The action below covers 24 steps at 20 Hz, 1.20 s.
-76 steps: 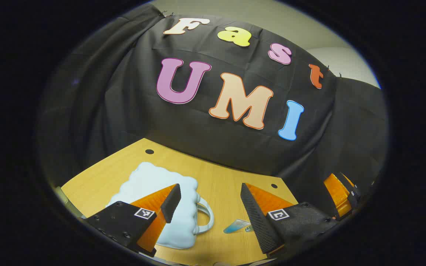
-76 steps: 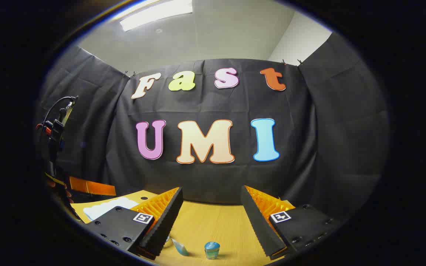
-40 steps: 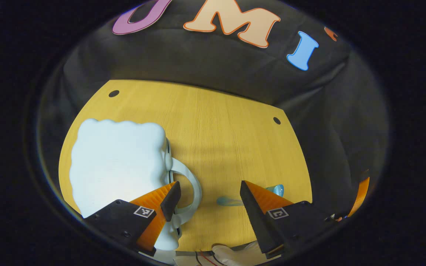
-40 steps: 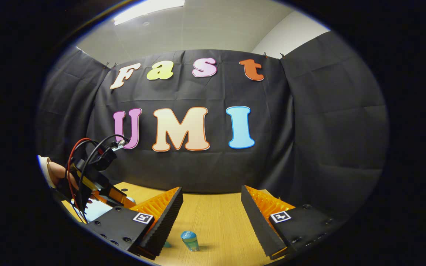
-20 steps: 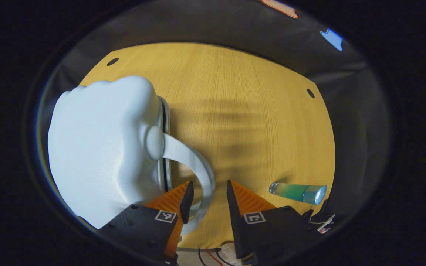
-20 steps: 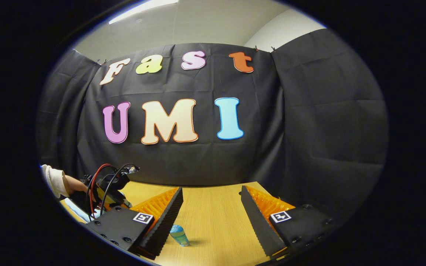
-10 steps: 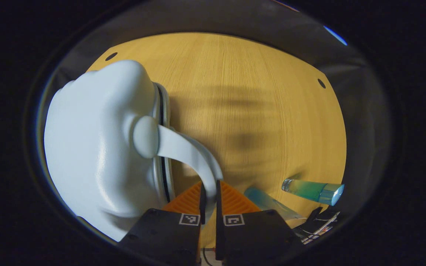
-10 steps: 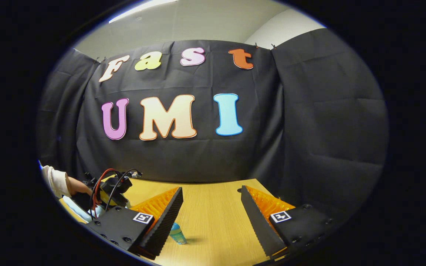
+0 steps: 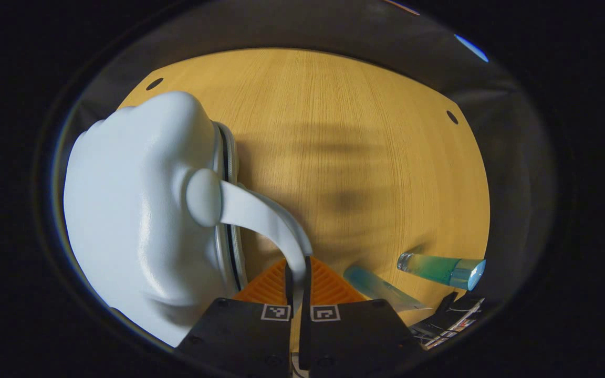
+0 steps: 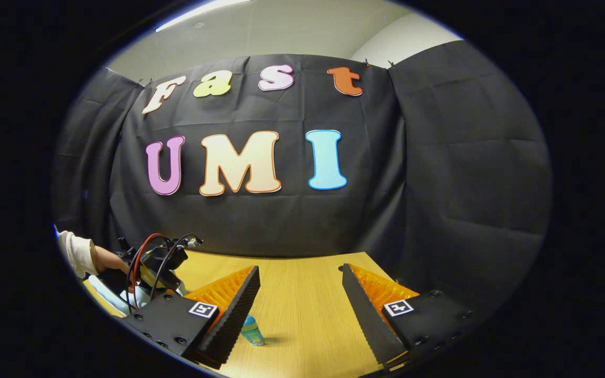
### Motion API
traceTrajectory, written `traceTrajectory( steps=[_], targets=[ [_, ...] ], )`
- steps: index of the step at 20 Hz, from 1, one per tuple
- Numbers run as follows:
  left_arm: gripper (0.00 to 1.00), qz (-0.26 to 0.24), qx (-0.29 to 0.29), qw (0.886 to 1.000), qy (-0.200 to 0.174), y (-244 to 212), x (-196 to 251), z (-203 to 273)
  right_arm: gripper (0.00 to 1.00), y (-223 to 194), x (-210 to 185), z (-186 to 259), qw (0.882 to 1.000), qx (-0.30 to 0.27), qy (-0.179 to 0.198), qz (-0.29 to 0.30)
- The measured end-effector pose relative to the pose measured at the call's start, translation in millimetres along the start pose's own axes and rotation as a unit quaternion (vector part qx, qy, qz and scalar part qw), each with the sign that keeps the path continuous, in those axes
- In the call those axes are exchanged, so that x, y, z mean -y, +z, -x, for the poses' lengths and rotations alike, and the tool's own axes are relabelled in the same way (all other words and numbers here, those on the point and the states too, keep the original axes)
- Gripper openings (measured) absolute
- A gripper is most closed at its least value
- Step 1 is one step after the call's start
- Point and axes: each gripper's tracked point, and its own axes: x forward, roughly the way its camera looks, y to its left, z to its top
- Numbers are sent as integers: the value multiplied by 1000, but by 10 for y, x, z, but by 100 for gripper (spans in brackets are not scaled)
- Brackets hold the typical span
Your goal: First open the suitcase, pack the skin care products into it, and then close the suitcase.
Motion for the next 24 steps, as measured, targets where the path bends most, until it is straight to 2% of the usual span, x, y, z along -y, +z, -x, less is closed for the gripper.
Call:
traceTrajectory(
  steps=[3, 9, 16, 18, 20, 24],
  targets=[
    [0, 7, 22, 1000, -8, 80, 36, 175, 99, 15, -42, 3, 1000, 2, 4, 1],
    [0, 40, 73, 994, -70, 352, 4, 845, 99, -12, -159, -5, 1000, -1, 17, -1],
    [0, 69, 124, 983, -114, 508, -292, 1708, 99, -15, -362, 0, 999, 3, 35, -6],
    [0, 80, 142, 980, -118, 557, -456, 1962, 96, -12, -425, 0, 999, 4, 40, -11],
    [0, 91, 162, 976, -116, 591, -699, 2250, 99, -25, -498, -15, 999, 4, 45, -13],
    [0, 107, 202, 971, -76, 594, -1409, 2727, 99, 33, -676, -23, 998, 10, 59, -10]
  ],
)
